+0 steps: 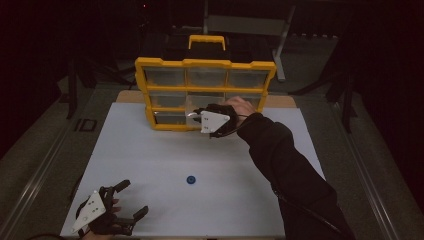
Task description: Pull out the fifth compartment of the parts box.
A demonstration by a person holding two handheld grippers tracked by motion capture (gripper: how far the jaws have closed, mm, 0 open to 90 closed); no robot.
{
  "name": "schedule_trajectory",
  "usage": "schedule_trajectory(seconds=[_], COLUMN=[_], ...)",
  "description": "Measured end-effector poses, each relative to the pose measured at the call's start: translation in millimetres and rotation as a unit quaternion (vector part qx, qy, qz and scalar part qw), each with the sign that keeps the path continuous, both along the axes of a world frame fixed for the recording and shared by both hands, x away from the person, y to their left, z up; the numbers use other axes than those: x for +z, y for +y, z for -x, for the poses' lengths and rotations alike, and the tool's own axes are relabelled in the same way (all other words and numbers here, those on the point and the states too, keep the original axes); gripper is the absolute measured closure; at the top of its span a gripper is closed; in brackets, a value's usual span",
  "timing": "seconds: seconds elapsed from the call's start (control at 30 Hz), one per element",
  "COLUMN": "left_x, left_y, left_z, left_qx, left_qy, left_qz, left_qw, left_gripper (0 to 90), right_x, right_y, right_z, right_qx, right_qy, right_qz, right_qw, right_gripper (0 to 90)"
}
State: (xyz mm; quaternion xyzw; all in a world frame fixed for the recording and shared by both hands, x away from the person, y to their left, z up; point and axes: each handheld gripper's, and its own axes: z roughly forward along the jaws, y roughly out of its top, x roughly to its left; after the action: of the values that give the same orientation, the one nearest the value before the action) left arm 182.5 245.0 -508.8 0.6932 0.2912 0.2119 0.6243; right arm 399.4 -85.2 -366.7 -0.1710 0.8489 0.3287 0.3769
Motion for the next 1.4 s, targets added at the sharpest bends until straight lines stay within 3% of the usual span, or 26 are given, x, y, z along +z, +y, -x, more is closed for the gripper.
schedule_trajectory(seconds=[0.4, 0.83, 1.2, 1.3, 1.4], left_x=[0.0, 0.0, -0.1, 0.0, -0.1], left_y=[-0.3, -1.0, -1.5, -1.5, -1.2], left_z=[-0.1, 0.3, 0.2, 0.3, 0.2], left_qx=[0.000, -0.001, -0.002, -0.002, -0.002], left_qy=[0.000, -0.001, 0.000, 0.001, 0.001], left_qz=[-0.001, -0.002, -0.005, -0.005, -0.004], left_qw=[1.0000, 1.0000, 1.0000, 1.0000, 1.0000], left_gripper=[0.0, 0.0, 0.0, 0.0, 0.0], right_x=[0.9, -1.9, -3.2, -4.3, -4.9], right_y=[-3.9, -6.8, -5.8, -4.3, -3.1], right_z=[8.6, 8.1, 9.6, 10.1, 9.7], right_qx=[0.011, 0.013, 0.009, -0.011, -0.055], right_qy=[0.005, 0.012, 0.006, 0.013, 0.042], right_qz=[0.009, -0.001, 0.003, 0.009, -0.006], right_qw=[0.9999, 0.9998, 0.9999, 0.9998, 0.9976], right_gripper=[74.7, 74.7, 74.0, 65.5, 46.2])
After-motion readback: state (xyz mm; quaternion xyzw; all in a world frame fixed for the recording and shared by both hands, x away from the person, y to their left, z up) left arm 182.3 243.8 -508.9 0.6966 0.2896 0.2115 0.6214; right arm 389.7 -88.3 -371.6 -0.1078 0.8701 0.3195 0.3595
